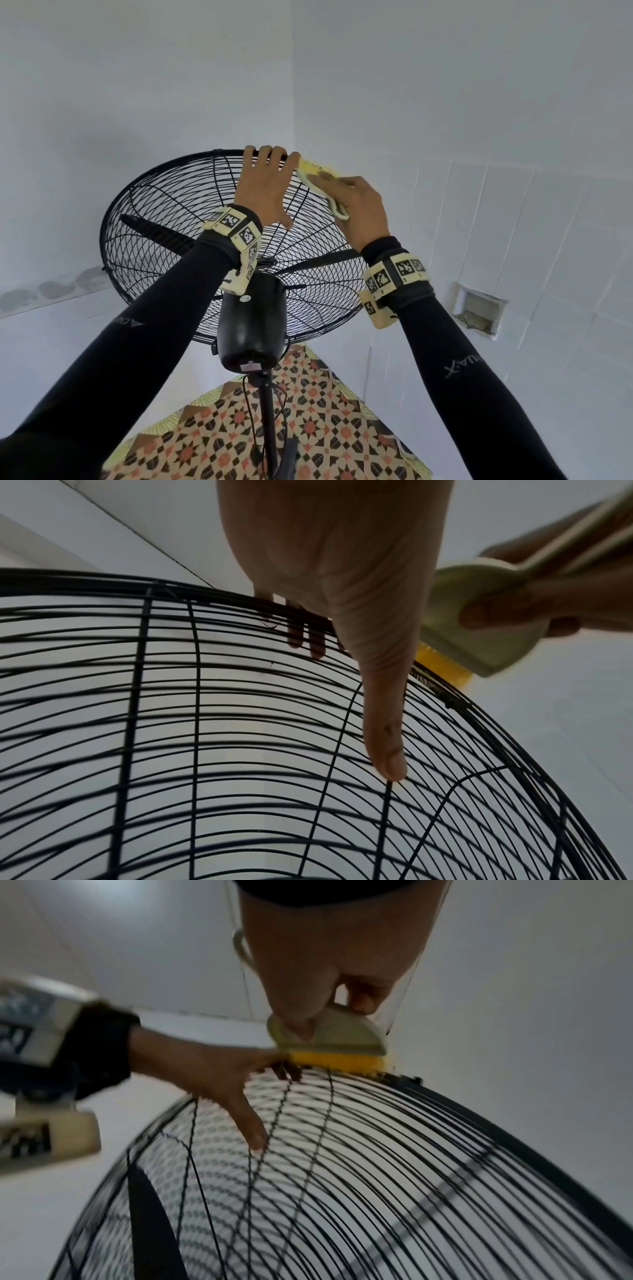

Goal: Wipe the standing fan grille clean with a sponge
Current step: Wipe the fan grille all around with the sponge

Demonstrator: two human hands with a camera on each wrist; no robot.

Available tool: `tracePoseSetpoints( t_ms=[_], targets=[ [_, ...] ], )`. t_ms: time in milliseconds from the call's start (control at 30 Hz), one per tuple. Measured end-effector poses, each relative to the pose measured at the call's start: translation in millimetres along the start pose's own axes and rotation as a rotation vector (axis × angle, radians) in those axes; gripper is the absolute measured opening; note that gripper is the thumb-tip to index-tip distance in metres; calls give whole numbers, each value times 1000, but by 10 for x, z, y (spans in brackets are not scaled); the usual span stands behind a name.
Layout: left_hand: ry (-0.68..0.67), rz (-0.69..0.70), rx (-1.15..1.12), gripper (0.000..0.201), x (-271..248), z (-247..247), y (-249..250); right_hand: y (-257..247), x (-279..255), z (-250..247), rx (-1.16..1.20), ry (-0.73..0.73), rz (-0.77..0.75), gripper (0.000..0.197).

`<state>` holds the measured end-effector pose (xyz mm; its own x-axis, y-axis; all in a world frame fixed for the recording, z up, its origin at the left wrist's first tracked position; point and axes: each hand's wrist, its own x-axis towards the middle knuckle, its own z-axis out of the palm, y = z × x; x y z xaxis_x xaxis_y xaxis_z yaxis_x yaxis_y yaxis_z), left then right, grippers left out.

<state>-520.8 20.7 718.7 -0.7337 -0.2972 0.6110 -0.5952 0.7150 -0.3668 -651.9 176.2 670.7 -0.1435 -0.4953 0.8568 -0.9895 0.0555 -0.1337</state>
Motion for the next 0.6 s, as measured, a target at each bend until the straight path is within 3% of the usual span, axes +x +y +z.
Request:
tracePoseSetpoints(
  t_ms=[100, 200, 267, 367, 433, 533, 600],
  targets=[
    [-5, -6, -3, 131, 2, 2, -32, 174, -217, 1, -98, 44, 243, 57],
    [-7, 0, 6, 132, 7, 2, 5, 247, -392, -65, -220, -92, 425, 56],
    [-9, 4, 10, 131, 20, -7, 55, 195, -318, -89, -196, -90, 398, 56],
    [-11, -9, -7, 130, 7, -14, 35, 108, -151, -13, -78, -3, 133, 65],
    [0, -11, -14, 130, -9, -1, -21, 137, -150, 75, -81, 13, 75, 69],
    [7, 2, -19, 131, -28, 17, -67, 229, -425, 157, -112, 66, 270, 64],
    [4, 9, -17, 132, -35, 13, -64, 302, -613, 189, -173, -11, 439, 58]
  ],
)
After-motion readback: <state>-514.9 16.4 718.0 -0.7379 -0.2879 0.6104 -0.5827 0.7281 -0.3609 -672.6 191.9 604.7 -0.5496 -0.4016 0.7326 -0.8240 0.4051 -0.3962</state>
